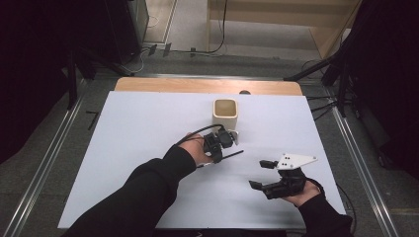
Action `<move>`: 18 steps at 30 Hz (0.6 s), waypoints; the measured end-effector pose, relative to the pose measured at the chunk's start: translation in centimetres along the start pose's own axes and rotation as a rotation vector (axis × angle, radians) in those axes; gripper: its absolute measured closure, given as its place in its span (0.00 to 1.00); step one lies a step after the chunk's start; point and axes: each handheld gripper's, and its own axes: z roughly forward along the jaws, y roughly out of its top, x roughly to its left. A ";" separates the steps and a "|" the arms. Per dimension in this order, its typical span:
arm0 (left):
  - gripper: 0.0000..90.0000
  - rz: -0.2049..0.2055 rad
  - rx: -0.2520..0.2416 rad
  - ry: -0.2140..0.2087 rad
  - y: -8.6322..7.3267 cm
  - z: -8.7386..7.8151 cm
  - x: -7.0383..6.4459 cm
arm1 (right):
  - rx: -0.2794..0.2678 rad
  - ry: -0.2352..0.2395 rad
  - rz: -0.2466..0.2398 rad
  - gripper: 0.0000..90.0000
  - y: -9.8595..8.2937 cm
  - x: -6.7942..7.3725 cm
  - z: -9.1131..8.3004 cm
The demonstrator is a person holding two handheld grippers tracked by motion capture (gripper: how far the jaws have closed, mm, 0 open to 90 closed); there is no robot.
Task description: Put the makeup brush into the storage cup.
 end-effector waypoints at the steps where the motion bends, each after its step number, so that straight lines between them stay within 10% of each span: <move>1: 0.96 0.000 0.003 -0.004 0.0 0.0 0.1 | 0.000 0.000 0.000 0.23 0.0 0.0 0.0; 18: 0.97 -0.050 -0.105 -0.068 -1.1 -1.4 0.2 | -0.011 0.009 0.011 0.22 0.0 -0.1 -0.1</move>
